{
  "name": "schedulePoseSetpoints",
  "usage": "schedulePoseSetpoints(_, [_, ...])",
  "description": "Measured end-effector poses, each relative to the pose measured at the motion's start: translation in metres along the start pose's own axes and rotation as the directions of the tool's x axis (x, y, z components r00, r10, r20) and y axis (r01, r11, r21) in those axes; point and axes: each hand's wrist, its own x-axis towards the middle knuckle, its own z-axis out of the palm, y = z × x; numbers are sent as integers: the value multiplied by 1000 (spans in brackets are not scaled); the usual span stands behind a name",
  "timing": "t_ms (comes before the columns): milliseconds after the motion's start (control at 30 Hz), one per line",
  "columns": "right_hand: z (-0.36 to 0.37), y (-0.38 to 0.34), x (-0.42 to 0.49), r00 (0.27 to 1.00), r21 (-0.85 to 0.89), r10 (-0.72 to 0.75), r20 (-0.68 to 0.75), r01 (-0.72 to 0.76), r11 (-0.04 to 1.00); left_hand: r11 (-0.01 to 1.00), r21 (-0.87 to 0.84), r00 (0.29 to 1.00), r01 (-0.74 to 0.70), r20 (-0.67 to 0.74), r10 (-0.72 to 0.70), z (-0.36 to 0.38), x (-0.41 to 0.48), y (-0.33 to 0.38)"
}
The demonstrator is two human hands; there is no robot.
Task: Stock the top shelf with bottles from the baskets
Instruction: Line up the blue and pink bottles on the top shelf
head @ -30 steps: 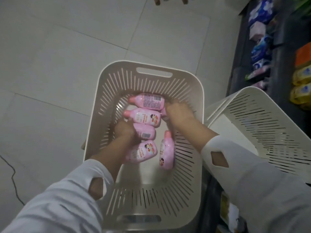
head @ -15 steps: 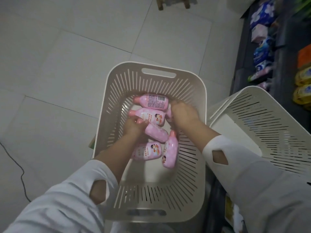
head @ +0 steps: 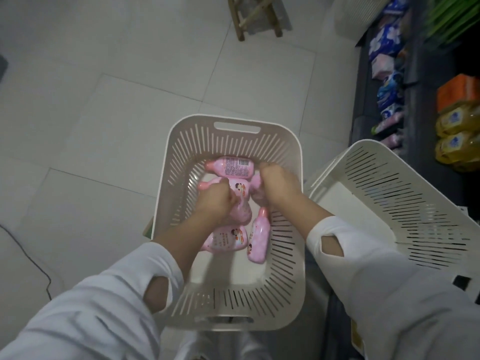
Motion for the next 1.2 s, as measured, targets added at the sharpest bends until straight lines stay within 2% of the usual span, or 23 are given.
schedulePoseSetpoints(100, [-32, -1, -15, 1000, 33, 18, 15, -18, 999, 989, 117, 994, -92, -44, 97, -31, -18, 17])
schedulePoseSetpoints(300, [-102, 2, -44, 993, 27, -6, -118, 9, 1000, 954, 218, 963, -208, -123, 238, -101, -52, 61])
schedulePoseSetpoints(400, [-142, 3, -62, 979, -15, -25, -202, 22, 1000, 939, 225, 937, -260, -178, 302, -132, -70, 86])
schedulePoseSetpoints(500, [-175, 8, -80, 969, 30, -18, -248, 26, 999, 925, 205, 903, -321, -230, 364, -161, -86, 112])
schedulePoseSetpoints(600, [-205, 13, -106, 955, 110, 34, -296, -1, 994, 885, 200, 853, -422, -244, 462, -187, -100, 137])
schedulePoseSetpoints(700, [-227, 14, -139, 926, 221, 158, -342, -85, 972, 828, 214, 801, -518, -218, 557, -209, -116, 163])
schedulePoseSetpoints(867, [-241, 8, -215, 817, 375, 414, -400, -266, 888, 687, 172, 669, -706, -156, 726, -223, -156, 199])
schedulePoseSetpoints(1033, [-232, -1, -307, 728, 490, 561, -394, -350, 798, 436, 205, 447, -876, 10, 894, -216, -225, 224])
schedulePoseSetpoints(1200, [-207, -4, -412, 625, 541, 691, -362, -463, 702, 218, 198, 256, -956, 191, 948, -176, -299, 252])
